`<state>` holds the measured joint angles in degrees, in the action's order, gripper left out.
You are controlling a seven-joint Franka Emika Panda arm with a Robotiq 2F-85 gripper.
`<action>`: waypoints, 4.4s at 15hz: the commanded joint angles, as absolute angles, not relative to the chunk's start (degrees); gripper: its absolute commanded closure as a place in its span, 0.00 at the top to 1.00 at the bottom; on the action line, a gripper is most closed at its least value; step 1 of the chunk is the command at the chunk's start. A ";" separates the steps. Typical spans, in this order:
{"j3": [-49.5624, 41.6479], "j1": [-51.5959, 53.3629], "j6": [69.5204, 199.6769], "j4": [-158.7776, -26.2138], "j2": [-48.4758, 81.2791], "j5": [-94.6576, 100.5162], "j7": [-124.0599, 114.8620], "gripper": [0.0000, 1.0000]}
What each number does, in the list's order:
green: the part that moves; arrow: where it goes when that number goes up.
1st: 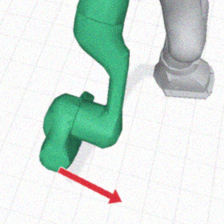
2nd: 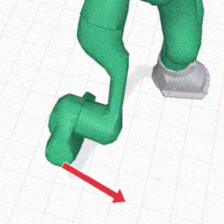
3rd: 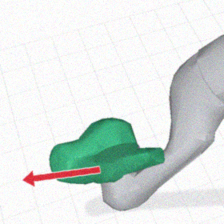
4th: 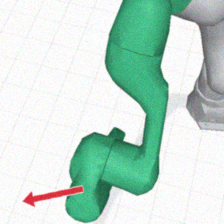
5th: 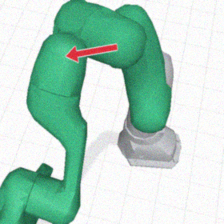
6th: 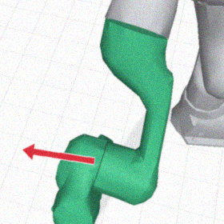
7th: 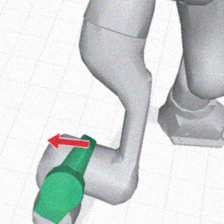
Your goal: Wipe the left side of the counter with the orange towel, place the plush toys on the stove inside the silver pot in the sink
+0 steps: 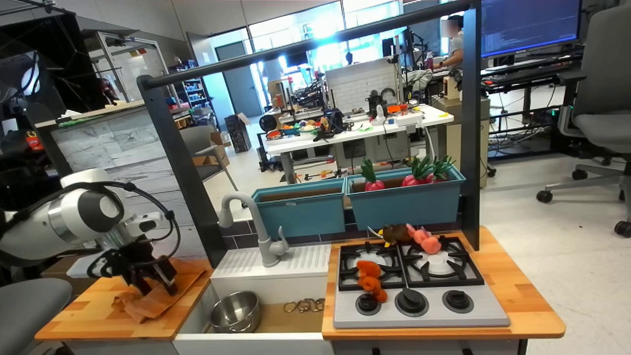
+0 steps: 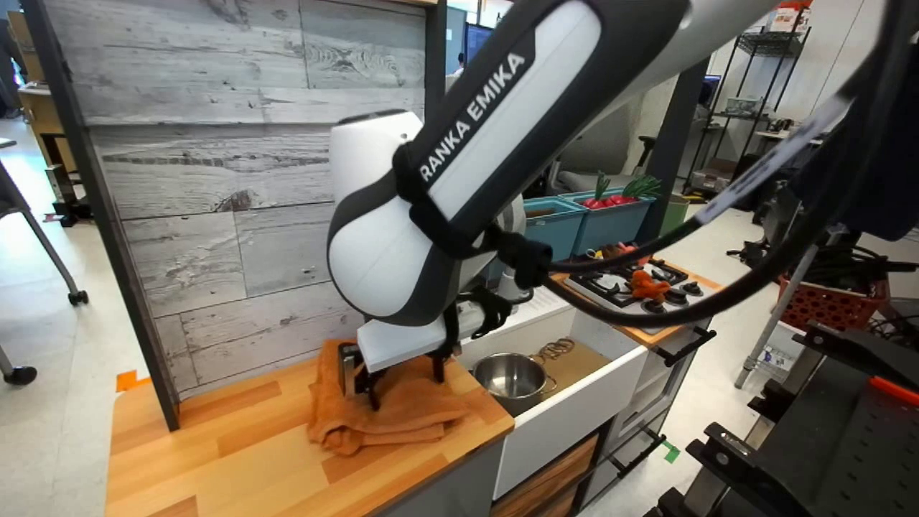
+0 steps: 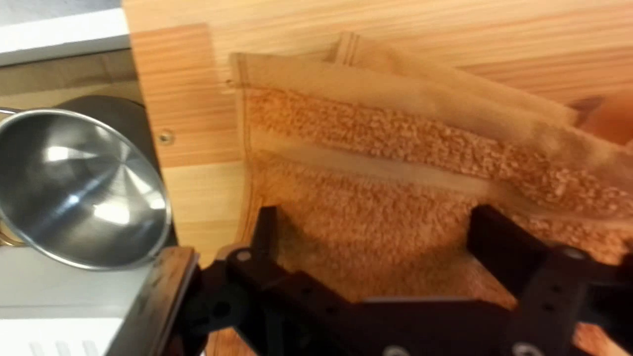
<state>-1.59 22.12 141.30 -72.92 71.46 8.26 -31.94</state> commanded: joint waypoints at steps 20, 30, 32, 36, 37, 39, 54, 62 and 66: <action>-2.10 26.86 153.22 -112.04 37.17 4.93 -23.69 1.00; -7.57 22.16 152.88 -125.08 25.38 8.68 -29.66 1.00; -7.34 22.13 152.91 -125.80 24.77 8.69 -29.67 1.00; -3.17 16.68 153.25 -126.58 23.80 5.85 -20.88 1.00; -3.32 14.58 154.10 -126.51 23.29 4.11 -21.07 1.00; -5.60 10.85 155.29 -125.83 23.25 2.04 -22.04 1.00; -8.39 -13.27 142.08 -100.46 41.16 -15.16 -20.66 1.00; -6.17 -15.50 122.96 -85.89 45.52 -8.62 -3.28 1.00; -6.49 -14.53 118.80 -85.11 44.79 -9.04 -1.97 1.00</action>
<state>-6.59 -14.38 118.87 -85.28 44.70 -9.14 -1.93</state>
